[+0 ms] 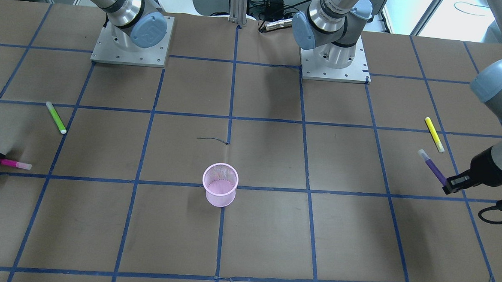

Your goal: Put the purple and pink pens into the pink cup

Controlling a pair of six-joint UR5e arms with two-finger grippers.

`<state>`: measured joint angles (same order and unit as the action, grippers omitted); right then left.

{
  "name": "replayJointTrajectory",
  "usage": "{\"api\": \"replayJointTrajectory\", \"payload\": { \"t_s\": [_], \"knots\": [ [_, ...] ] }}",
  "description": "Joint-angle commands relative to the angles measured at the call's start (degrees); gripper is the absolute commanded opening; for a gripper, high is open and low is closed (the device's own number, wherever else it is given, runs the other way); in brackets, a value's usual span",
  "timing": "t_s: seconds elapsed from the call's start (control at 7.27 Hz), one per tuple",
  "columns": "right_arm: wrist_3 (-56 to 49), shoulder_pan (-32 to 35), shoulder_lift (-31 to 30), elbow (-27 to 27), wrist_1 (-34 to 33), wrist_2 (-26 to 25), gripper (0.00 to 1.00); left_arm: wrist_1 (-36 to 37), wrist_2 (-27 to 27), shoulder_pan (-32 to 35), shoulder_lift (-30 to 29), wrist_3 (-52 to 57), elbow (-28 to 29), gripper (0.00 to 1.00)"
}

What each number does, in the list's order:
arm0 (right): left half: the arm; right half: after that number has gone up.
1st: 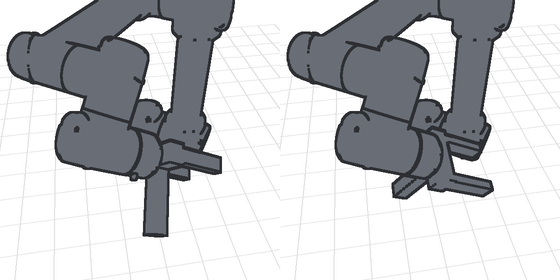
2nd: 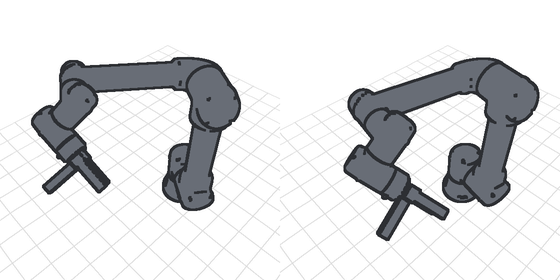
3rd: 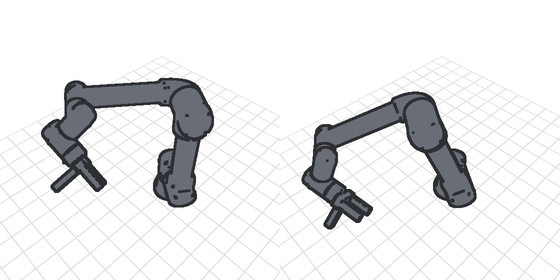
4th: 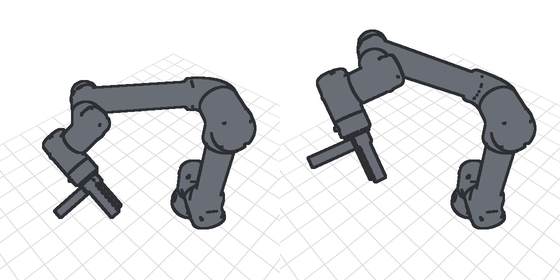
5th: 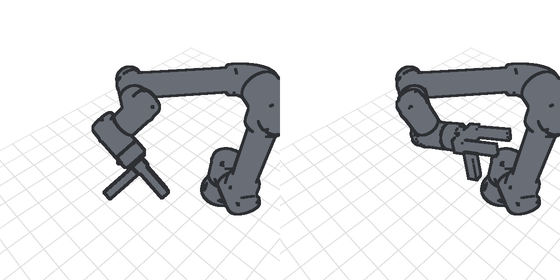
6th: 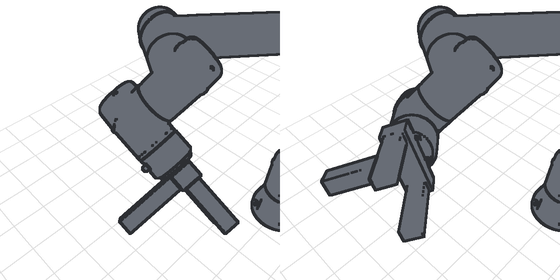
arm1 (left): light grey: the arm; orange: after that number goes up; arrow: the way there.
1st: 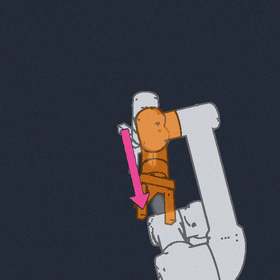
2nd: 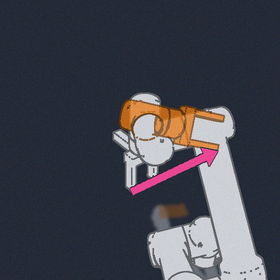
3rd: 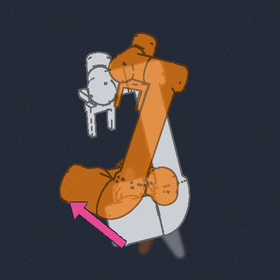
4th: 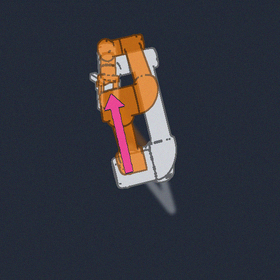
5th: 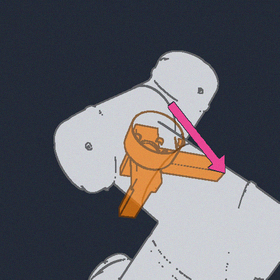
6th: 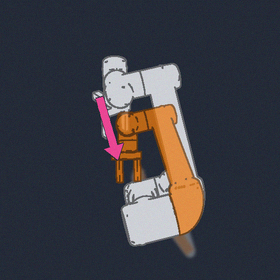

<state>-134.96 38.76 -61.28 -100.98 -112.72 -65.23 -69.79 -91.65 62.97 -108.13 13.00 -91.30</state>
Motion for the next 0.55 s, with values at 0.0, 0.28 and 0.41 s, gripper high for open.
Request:
{"api": "replayJointTrajectory", "payload": {
  "t_s": [0.0, 0.28, 0.41],
  "knots": [
    [6.2, 2.5, -4.8, 0.2, 0.5, 0.2, 0.0, -0.4, 0.7, 2.1, 2.1, -0.2, 0.4, 0.0],
    [8.2, 11.0, -11.7, 0.1, 0.9, -3.5, 0.0, -0.4, 1.0, 2.4, 2.3, -0.2, 0.3, 0.0],
    [12.3, 18.4, -13.9, 0.1, 0.8, -8.8, 0.0, -0.4, 0.8, 2.5, 2.5, -0.2, 0.2, 0.0]
  ]
}}
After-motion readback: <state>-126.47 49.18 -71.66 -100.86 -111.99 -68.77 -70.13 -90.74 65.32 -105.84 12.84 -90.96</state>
